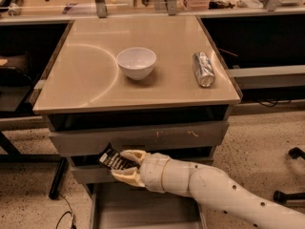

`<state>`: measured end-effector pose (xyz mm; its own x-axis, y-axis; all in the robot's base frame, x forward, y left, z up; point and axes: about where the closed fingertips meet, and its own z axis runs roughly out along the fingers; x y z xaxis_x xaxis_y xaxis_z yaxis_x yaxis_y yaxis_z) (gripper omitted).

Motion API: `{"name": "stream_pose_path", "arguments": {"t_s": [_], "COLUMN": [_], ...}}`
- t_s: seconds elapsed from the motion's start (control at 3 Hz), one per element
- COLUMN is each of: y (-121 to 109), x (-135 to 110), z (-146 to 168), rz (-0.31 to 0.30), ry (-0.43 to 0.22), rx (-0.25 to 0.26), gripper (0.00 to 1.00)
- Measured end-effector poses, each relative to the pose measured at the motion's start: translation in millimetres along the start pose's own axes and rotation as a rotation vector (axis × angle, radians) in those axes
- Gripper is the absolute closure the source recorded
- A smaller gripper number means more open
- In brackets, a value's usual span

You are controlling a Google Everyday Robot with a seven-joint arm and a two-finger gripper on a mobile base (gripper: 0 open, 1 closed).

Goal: Pick rxbar chocolate from bottom drawer and place on counter

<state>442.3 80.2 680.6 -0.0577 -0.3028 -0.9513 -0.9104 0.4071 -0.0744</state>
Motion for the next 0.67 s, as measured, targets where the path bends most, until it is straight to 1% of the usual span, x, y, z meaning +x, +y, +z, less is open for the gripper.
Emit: {"name": "stream_pose_path", "arguments": {"t_s": [0.33, 0.67], "y": [16.5, 17.1], "x": [-35.1, -35.2], "z": [-1.5, -1.0], "rz": [-0.046, -0.046], "ry": [-0.040, -0.040], "rx": [-0.051, -0.053], "gripper": [1.00, 1.00]}}
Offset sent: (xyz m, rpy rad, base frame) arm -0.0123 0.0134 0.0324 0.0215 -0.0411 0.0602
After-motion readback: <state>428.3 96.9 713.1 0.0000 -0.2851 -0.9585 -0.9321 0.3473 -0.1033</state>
